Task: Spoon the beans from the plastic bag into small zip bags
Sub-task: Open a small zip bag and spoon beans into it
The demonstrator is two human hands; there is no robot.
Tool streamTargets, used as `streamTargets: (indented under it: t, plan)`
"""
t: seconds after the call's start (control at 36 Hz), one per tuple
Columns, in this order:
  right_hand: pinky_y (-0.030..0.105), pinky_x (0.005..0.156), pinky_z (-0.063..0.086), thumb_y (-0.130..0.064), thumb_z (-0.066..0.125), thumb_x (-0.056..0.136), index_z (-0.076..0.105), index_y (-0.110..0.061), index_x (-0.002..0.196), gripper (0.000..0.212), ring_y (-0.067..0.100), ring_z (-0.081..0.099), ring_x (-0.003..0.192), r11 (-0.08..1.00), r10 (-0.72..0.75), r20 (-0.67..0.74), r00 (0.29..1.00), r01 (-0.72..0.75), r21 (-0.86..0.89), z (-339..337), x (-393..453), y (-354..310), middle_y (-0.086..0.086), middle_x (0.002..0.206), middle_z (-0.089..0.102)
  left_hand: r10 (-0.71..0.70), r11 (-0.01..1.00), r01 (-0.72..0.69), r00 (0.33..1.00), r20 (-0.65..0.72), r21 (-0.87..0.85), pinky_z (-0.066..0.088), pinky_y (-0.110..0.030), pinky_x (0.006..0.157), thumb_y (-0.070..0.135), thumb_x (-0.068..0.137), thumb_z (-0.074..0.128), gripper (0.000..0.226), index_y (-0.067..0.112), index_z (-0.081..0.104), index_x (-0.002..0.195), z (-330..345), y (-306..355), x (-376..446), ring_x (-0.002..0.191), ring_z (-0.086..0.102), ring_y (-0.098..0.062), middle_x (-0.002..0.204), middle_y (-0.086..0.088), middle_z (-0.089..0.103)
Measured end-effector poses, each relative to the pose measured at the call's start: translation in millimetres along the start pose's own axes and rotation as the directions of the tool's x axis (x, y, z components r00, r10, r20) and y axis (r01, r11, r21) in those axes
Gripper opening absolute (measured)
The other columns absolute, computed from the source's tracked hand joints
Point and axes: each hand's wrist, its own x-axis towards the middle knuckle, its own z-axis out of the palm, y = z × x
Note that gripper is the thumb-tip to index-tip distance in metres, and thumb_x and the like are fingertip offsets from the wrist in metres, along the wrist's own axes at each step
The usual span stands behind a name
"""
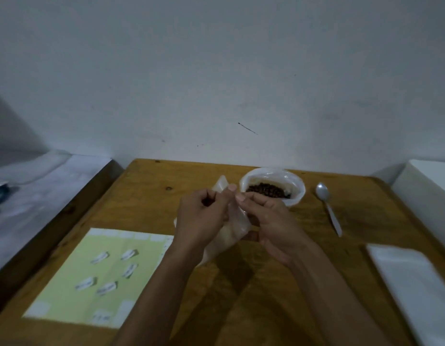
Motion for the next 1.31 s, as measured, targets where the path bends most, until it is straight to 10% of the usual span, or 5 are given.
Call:
streamTargets:
  t: [0.31,0.5,0.92,1.19,1.31]
  plan:
    - [0.039,0.074,0.056,-0.024,0.065,0.093,0.069,0.001,0.111,0.031,0.026,0.067,0.091,0.999,0.037,0.025,0.999,-0.037,0.034,-32,-5,2,0.016,0.102,0.072,0.068,0.990,-0.081,0.992,0.110,0.118,0.058,-0.036,0.067,0.019,0.099,0.058,0.028,0.012,0.068,0.074,18,4,-6,0.070,0.067,-0.021,0.071,-0.008,0.070]
    - [0.032,0.065,0.060,-0.023,0.060,0.097,0.076,-0.019,0.091,0.018,0.006,0.070,0.073,0.670,-0.422,0.046,0.905,0.346,-0.657,-38,-5,9,-0.008,0.079,0.074,0.102,0.934,-0.140,0.986,0.133,0.329,0.057,-0.056,0.071,0.030,0.099,0.053,0.028,0.014,0.064,0.079,31,2,-7,0.070,0.067,-0.025,0.069,-0.001,0.068]
    - [0.014,0.048,0.035,-0.022,0.058,0.095,0.064,-0.019,0.082,0.014,0.004,0.055,0.059,0.484,-0.493,-0.150,0.857,0.127,-0.866,-24,-2,11,-0.009,0.069,0.062,0.073,0.885,-0.152,0.979,0.191,0.440,0.061,-0.048,0.066,0.023,0.099,0.047,0.031,0.001,0.057,0.079,27,6,-6,0.070,0.071,-0.020,0.077,-0.014,0.064]
    - [0.020,0.071,0.057,-0.013,0.067,0.089,0.062,-0.022,0.110,0.024,0.001,0.064,0.084,0.593,-0.376,-0.020,0.926,0.224,-0.773,-32,-6,-5,-0.011,0.101,0.065,-0.006,0.912,-0.099,0.967,0.254,0.397,0.058,-0.059,0.070,0.017,0.094,0.054,0.033,-0.007,0.062,0.073,21,14,-4,0.055,0.067,-0.017,0.065,-0.022,0.062]
    - [0.034,0.070,0.061,-0.003,0.072,0.085,0.053,-0.023,0.093,0.028,0.006,0.067,0.087,0.658,-0.435,-0.034,0.900,0.293,-0.694,-33,-5,1,-0.009,0.093,0.063,-0.075,0.932,-0.037,0.953,0.292,0.360,0.059,-0.058,0.076,0.014,0.095,0.054,0.033,-0.001,0.063,0.066,16,15,-4,0.054,0.064,-0.017,0.055,-0.007,0.061]
